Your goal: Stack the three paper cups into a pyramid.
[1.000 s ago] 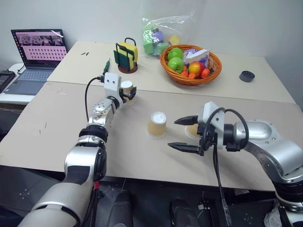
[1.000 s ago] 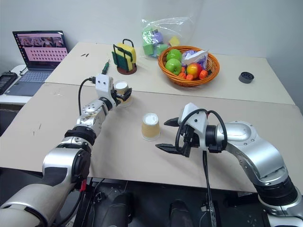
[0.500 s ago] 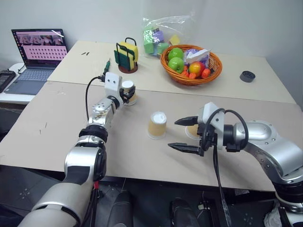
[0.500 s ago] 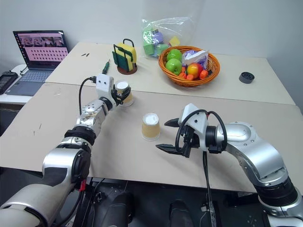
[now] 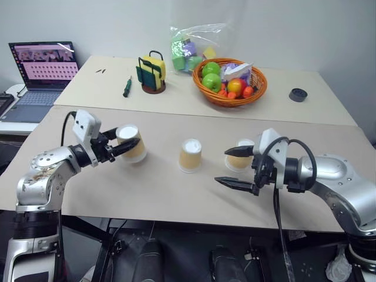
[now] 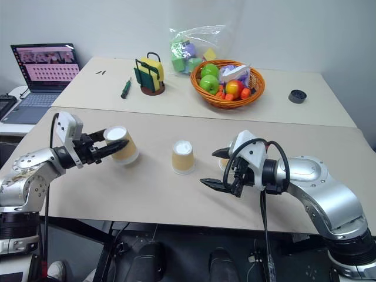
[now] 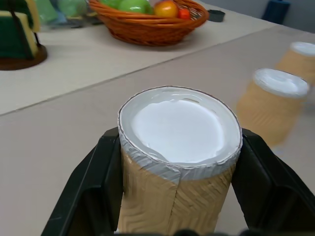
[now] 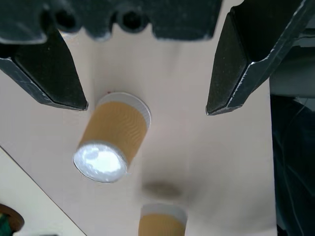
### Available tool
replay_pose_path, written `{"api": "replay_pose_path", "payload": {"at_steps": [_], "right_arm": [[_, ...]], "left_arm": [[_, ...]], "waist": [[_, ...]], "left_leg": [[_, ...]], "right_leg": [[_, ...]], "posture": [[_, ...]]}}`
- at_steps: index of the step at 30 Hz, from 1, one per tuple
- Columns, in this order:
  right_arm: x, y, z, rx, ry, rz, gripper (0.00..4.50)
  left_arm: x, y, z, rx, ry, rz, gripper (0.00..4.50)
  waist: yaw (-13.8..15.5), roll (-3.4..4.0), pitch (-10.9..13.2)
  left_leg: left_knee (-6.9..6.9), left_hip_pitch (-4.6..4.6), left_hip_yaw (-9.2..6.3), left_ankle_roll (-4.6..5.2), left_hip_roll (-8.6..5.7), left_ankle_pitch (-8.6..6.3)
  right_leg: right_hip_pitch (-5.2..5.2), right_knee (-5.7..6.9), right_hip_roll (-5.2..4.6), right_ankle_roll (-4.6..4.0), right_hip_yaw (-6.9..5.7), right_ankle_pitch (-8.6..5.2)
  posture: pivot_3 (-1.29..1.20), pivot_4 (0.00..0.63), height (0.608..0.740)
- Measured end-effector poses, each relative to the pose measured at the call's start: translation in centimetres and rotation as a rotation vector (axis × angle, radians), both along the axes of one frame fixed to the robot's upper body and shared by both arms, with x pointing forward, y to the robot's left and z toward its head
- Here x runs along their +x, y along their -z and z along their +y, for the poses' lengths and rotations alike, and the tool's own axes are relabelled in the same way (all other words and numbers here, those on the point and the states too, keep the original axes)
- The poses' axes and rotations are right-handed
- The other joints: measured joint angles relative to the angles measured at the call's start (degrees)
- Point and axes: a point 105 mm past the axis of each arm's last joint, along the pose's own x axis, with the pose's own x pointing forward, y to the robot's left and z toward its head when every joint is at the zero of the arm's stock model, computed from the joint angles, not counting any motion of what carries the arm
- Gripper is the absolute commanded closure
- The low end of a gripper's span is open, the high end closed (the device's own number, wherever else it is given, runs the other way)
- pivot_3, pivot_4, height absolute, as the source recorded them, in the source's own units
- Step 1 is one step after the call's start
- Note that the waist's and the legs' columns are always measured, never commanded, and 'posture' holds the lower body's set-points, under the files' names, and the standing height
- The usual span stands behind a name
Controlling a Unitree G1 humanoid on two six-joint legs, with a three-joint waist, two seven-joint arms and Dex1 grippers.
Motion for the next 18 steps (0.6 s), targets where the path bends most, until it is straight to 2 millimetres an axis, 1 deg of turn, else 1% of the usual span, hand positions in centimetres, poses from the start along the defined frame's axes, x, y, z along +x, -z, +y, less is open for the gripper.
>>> {"api": "replay_pose_path", "payload": {"at_steps": [1, 3, 5, 8, 11, 16, 18], "right_arm": [[0.0, 0.0, 0.0, 0.002, -0.001, 0.002, 0.0], [0.0, -0.1, 0.1, 0.003, -0.003, 0.001, 0.0], [0.0, -0.1, 0.0, 0.005, -0.002, 0.005, 0.0], [-0.1, -0.2, -0.1, 0.0, 0.009, -0.003, 0.0], [0.0, -0.5, -0.3, -0.002, 0.028, -0.015, 0.0], [-0.3, -0.7, -0.5, -0.005, 0.039, -0.018, 0.0], [-0.4, -0.7, -0.5, 0.0, 0.043, -0.018, 0.0]], "left_arm": [[0.1, 0.2, -0.6, -0.008, 0.019, 0.005, 1.73], [0.4, 0.6, -2.6, -0.035, 0.075, 0.006, 1.73], [0.8, 1.3, -4.2, -0.045, 0.122, 0.02, 1.73], [1.1, 2.0, -6.0, -0.038, 0.186, 0.024, 1.73], [1.3, 2.8, -6.8, -0.02, 0.218, 0.033, 1.73], [1.4, 2.8, -7.1, 0.0, 0.249, 0.025, 1.73], [1.4, 2.9, -7.1, 0.006, 0.256, 0.022, 0.99]], "waist": [[0.11, 0.0, 0.0], [0.42, -0.01, -0.01], [0.35, -0.01, -0.01], [0.17, -0.01, -0.01], [-0.27, -0.01, -0.01], [-0.45, -0.01, -0.01], [-0.45, -0.01, -0.01]], "left_leg": [[0.02, -0.07, 0.01, 0.12, -0.02, 0.02], [0.08, -0.39, -0.01, 0.54, -0.01, 0.26], [0.08, -0.51, -0.02, 0.61, 0.0, 0.31], [0.05, -0.49, -0.04, 0.61, 0.01, 0.31], [0.06, -0.48, -0.04, 0.61, 0.01, 0.31], [0.06, -0.48, -0.05, 0.61, 0.01, 0.31], [0.06, -0.48, -0.05, 0.61, 0.01, 0.31]], "right_leg": [[0.01, -0.02, 0.0, 0.01, 0.0, 0.0], [-0.04, 0.01, 0.04, 0.07, 0.0, 0.03], [-0.19, 0.07, 0.07, 0.46, 0.02, 0.25], [-0.21, 0.07, 0.1, 0.5, 0.02, 0.27], [-0.19, 0.07, 0.1, 0.46, 0.02, 0.26], [-0.18, 0.06, 0.09, 0.41, 0.02, 0.23], [-0.18, 0.06, 0.09, 0.41, 0.03, 0.23]], "posture": [[0.0, 0.15, 0.661], [0.0, 0.15, 0.661], [0.0, 0.15, 0.661], [0.0, 0.15, 0.661], [0.0, 0.15, 0.661], [0.0, 0.15, 0.661], [0.0, 0.15, 0.661]]}}
